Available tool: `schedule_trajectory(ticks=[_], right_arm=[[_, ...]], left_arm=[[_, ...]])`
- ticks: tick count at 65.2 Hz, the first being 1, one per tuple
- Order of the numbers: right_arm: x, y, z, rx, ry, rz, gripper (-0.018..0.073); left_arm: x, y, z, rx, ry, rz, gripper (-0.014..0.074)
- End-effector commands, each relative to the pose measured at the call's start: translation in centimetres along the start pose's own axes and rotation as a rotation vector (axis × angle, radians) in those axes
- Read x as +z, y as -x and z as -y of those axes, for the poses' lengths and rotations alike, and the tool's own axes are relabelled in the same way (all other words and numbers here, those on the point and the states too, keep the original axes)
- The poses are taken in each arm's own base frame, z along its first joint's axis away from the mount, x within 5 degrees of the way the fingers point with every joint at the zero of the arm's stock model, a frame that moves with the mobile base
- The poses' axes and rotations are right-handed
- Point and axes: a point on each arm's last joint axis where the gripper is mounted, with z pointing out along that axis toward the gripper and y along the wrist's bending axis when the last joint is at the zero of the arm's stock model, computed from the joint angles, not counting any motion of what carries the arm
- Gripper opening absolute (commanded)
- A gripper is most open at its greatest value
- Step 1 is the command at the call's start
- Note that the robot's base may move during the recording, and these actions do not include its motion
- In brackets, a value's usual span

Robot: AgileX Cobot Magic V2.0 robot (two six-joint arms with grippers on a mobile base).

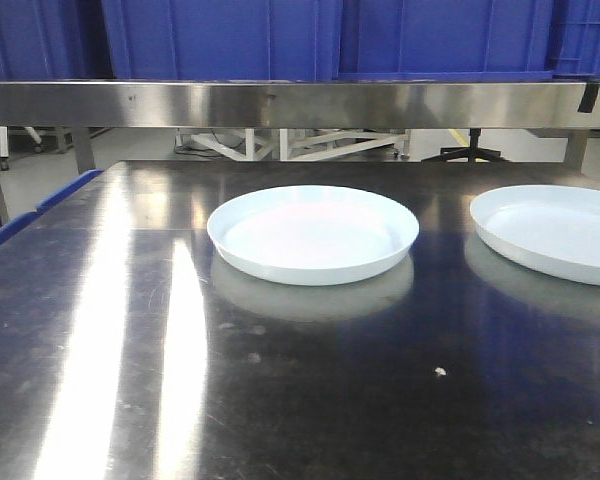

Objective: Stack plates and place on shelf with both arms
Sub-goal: 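Move the right gripper toward the rim of the other white plate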

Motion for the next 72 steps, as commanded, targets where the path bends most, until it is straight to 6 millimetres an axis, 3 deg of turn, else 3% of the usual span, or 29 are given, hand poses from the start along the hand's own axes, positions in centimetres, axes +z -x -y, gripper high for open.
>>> schedule_trajectory(ticks=[1,21,28,42,56,72], right_arm=[[-0.2,1.0,0.0,-0.01,-0.002,0.108,0.0049],[-0.2,1.2,0.0,-0.01,-0.002,0.137,0.0049],[-0.4,1.9,0.0,0.023,0.002,0.19,0.0049],[-0.1,4.2,-0.2,0.027,0.002,0.057,0.0049],[2.5,7.0,-0.3,0.028,-0.004,-0.327,0.0049],[6.7,9.5,-0.6,0.075,0.001,-0.479,0.0049]], left_arm=[[-0.2,1.7,-0.2,-0.021,0.011,0.109,0.0082],[-0.2,1.7,-0.2,-0.021,0.011,0.108,0.0082],[-0.2,1.7,-0.2,-0.021,0.011,0.108,0.0082],[-0.2,1.7,-0.2,-0.021,0.011,0.108,0.0082],[-0.2,1.7,-0.2,-0.021,0.011,0.108,0.0082],[-0.2,1.7,-0.2,-0.021,0.011,0.108,0.0082]])
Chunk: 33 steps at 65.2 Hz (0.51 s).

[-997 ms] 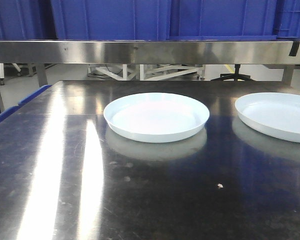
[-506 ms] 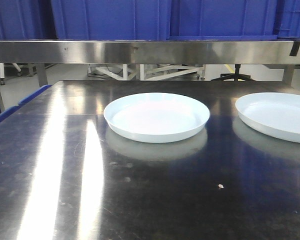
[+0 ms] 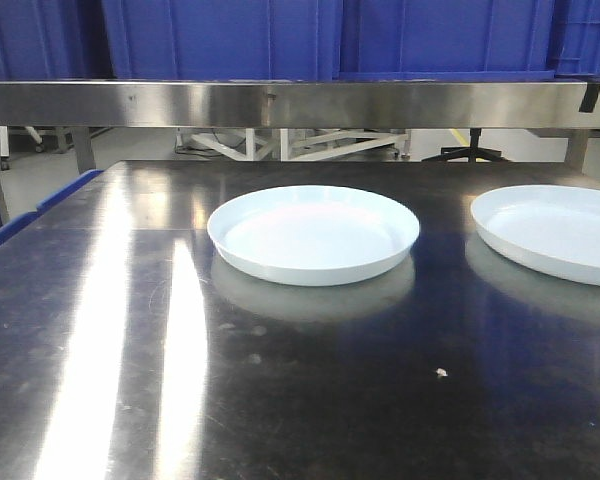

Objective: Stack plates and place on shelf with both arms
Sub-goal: 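Move the right gripper toward the rim of the other white plate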

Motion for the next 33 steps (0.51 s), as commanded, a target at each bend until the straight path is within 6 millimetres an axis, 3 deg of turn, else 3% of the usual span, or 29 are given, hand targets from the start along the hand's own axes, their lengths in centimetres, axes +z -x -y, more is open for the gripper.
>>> schedule_trajectory(ticks=[1,20,33], right_arm=[[0.4,2.7,-0.3,0.039,0.018,0.049,0.0049],[4.5,5.8,-0.3,0.081,0.013,-0.094,0.0049],[8.0,8.3,1.7,0.152,-0.057,-0.204,0.0054]], left_arm=[[-0.2,1.8,-0.2,-0.019,0.012,0.113,0.0082],[-0.2,1.8,-0.2,-0.019,0.012,0.113,0.0082],[-0.2,1.8,-0.2,-0.019,0.012,0.113,0.0082]])
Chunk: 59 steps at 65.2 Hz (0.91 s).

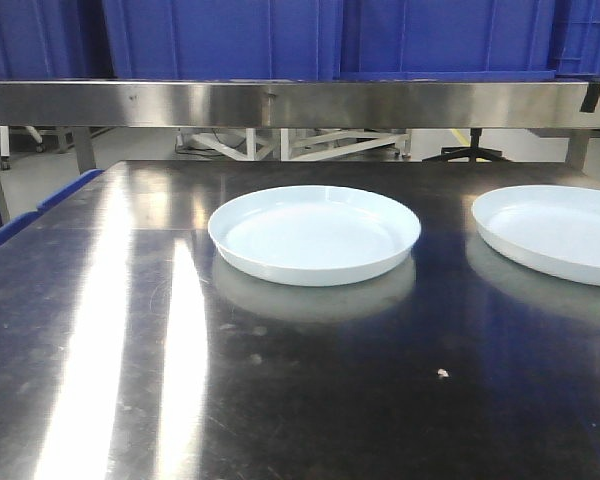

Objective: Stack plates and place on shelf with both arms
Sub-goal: 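Move the right gripper toward the rim of the other white plate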

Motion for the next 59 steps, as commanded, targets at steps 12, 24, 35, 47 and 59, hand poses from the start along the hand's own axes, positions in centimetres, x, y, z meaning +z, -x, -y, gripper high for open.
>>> schedule_trajectory(ticks=[12,24,35,47,59], right_arm=[[3.0,4.9,2.2,0.081,-0.063,-0.074,0.0062],[6.3,7.9,3.7,0.092,-0.089,-0.225,0.0124],[8.8,10.7,4.7,0.073,-0.117,-0.277,0.0271],[11.2,12.5,5.1,0.025,-0.118,-0.3,0.0296],[12.1,13.4,5.2,0.004,-0.102,-0.329,0.0407]], left_arm=[[-0.2,1.8,-0.2,-0.019,0.012,0.113,0.0082],[-0.2,1.8,-0.2,-0.019,0.012,0.113,0.0082],[-0.2,1.8,-0.2,-0.019,0.012,0.113,0.0082],[-0.2,1.8,-0.2,-0.019,0.012,0.113,0.0082],[-0.2,1.8,-0.2,-0.019,0.012,0.113,0.0082]])
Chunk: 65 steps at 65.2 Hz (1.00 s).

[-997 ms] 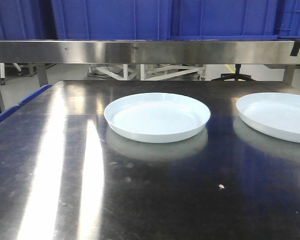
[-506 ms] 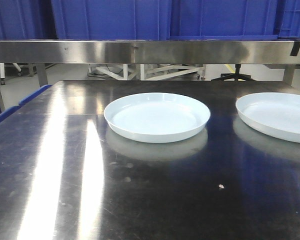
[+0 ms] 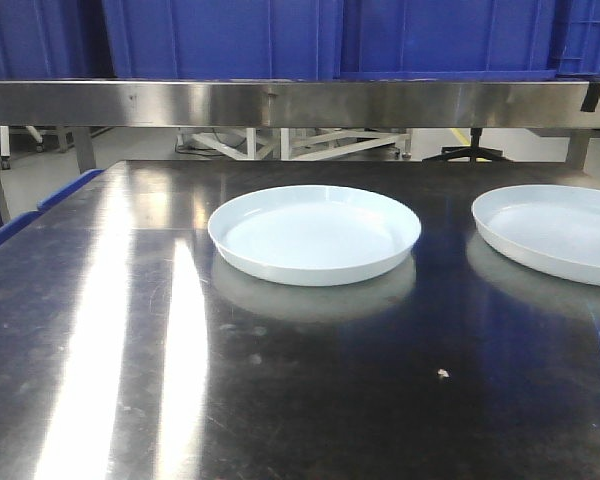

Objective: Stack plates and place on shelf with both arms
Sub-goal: 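Move the right gripper toward the rim of the other white plate, then grasp the rim of the second white plate with the right gripper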

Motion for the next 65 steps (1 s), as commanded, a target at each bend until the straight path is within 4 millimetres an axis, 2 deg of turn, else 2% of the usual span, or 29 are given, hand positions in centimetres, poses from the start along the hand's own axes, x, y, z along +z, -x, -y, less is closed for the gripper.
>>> schedule_trajectory(ticks=[1,20,31,54,65], right_arm=[[-2.5,1.2,0.0,-0.021,0.0,0.089,0.041],[-0.7,1.5,0.2,-0.022,0.002,0.059,0.0407],[-0.1,1.5,0.1,-0.017,0.011,0.046,0.0377],[0.0,1.5,-0.2,-0.009,0.038,0.033,0.0205],[-1.2,1.8,-0.3,-0.005,0.049,0.048,0.0041]], left_arm=[[-0.2,1.8,-0.2,-0.019,0.012,0.113,0.0082],[-0.2,1.8,-0.2,-0.019,0.012,0.113,0.0082],[-0.2,1.8,-0.2,-0.019,0.012,0.113,0.0082],[-0.2,1.8,-0.2,-0.019,0.012,0.113,0.0082],[-0.2,1.8,-0.2,-0.019,0.012,0.113,0.0082]])
